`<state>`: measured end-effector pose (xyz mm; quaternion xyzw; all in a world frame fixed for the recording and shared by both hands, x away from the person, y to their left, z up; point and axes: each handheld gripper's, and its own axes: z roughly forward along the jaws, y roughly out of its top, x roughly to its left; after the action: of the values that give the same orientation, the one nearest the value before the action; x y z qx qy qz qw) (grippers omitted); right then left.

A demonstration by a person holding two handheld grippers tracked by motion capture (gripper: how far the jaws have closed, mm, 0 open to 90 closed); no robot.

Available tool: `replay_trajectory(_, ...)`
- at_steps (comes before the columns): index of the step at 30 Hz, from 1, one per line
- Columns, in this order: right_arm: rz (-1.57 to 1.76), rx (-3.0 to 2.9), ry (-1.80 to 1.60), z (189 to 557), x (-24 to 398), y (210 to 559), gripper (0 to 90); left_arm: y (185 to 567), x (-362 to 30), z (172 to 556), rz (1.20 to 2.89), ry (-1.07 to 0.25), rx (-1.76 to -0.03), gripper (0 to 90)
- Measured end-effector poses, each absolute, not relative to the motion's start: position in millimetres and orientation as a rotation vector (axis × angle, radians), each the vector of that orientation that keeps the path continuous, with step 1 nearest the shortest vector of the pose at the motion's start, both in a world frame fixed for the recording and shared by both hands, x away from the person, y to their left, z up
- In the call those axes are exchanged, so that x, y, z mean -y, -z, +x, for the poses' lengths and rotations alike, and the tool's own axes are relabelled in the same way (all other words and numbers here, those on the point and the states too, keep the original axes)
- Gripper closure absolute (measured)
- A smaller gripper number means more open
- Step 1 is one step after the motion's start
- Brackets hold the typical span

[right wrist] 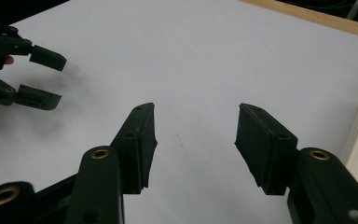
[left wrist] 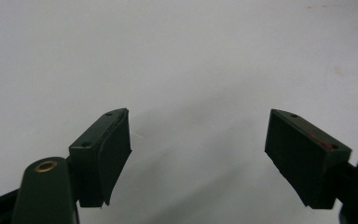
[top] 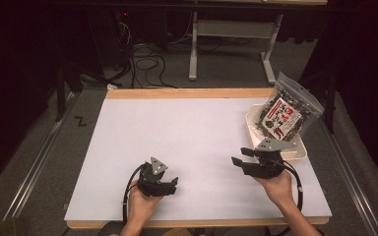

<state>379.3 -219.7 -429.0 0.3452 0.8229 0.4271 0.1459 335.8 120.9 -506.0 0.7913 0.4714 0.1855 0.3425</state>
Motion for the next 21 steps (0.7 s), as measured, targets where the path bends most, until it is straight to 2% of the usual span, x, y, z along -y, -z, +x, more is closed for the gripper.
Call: replay_trajectory(21, 1.057, -2.366, -1.164, 395, 219, 457, 48.4, 506, -121, 337, 2.048, -0.463, -1.228, 22.5)
